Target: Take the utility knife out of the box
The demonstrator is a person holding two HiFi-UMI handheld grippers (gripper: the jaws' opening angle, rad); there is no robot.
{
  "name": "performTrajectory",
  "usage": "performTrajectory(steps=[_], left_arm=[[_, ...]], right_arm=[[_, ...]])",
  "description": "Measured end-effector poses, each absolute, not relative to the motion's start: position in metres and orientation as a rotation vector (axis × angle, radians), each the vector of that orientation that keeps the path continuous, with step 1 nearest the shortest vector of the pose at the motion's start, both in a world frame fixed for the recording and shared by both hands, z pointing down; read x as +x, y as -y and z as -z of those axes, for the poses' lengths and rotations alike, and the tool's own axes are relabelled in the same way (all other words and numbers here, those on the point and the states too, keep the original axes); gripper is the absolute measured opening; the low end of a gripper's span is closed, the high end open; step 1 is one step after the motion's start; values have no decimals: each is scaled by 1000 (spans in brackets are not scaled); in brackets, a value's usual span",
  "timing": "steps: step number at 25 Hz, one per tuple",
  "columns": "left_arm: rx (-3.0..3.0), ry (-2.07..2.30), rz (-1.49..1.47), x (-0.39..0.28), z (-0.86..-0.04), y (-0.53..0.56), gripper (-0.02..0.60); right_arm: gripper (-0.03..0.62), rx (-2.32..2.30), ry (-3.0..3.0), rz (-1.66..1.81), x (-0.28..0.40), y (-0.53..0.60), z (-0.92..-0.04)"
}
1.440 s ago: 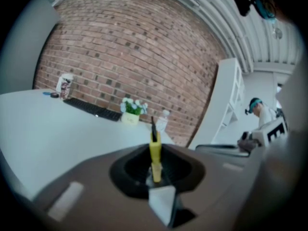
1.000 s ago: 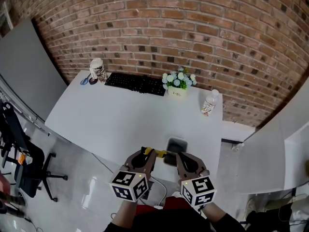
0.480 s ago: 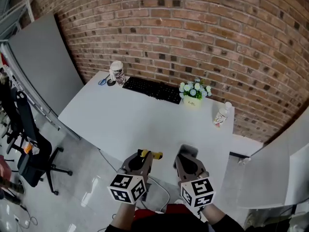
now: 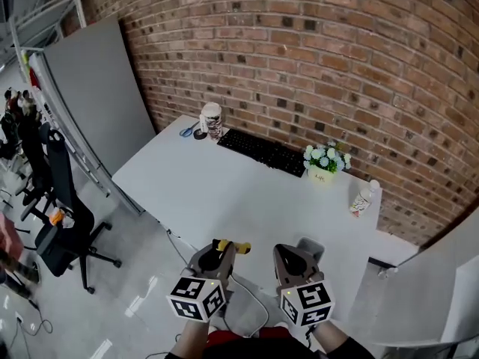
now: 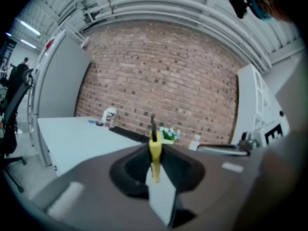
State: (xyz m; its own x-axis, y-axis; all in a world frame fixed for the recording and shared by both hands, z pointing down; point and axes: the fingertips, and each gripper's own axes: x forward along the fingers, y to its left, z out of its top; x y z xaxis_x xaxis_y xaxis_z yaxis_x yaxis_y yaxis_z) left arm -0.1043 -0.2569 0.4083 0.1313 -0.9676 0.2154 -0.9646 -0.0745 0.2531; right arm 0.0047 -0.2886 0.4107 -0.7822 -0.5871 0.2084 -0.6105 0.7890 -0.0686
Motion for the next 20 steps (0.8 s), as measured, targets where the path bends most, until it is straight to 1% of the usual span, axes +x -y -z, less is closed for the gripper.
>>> performTrajectory(steps=[14, 20], left_arm=[[2003, 2036, 12, -163, -393, 230, 60], [1974, 2056, 21, -179, -396, 217, 60]], right_arm=[[8, 793, 2868, -173, -57, 276, -399], [8, 751, 2871, -165, -76, 264, -402]])
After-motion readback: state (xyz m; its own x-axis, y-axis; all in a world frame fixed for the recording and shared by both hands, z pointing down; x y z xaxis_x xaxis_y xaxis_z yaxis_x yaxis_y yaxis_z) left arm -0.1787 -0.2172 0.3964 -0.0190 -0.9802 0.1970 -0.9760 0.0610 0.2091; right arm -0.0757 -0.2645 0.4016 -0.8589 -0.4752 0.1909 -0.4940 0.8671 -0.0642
